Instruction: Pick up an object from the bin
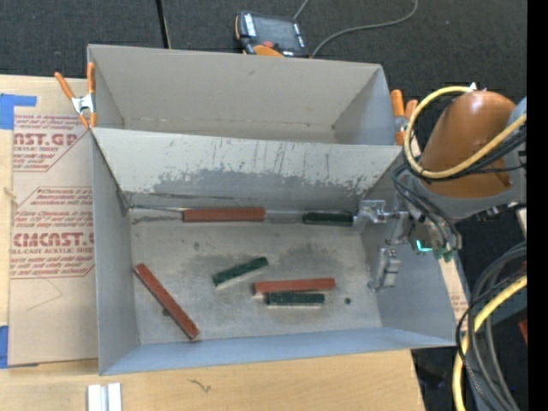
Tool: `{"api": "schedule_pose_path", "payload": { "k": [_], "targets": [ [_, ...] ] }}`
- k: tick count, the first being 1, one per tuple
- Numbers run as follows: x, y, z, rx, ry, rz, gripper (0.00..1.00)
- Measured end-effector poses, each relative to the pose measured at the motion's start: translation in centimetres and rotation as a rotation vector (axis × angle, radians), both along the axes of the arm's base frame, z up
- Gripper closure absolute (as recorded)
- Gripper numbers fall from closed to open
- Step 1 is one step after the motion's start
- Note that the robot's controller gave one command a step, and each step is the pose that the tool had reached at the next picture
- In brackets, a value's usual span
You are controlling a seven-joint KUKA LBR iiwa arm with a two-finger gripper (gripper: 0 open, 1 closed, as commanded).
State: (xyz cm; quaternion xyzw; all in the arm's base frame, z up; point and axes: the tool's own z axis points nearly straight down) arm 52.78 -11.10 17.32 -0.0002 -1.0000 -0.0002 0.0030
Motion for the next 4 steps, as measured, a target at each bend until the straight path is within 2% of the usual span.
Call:
{"api": "schedule_pose_path", "payload": {
  "k": [1, 2, 3, 4],
  "targets": [
    [1.7, 1.3, 4.2, -0.001, -0.013, 0.022, 0.0],
    [-0.6, 7.2, -9.9, 0.003, 0.001, 0.222, 0.0],
    [-0.3, 7.0, -9.5, 0.0, -0.006, 0.22, 1.0],
    [-0.1, 6.4, 6.3, -0.002, -0.016, 0.284, 1.0]
  ]
}}
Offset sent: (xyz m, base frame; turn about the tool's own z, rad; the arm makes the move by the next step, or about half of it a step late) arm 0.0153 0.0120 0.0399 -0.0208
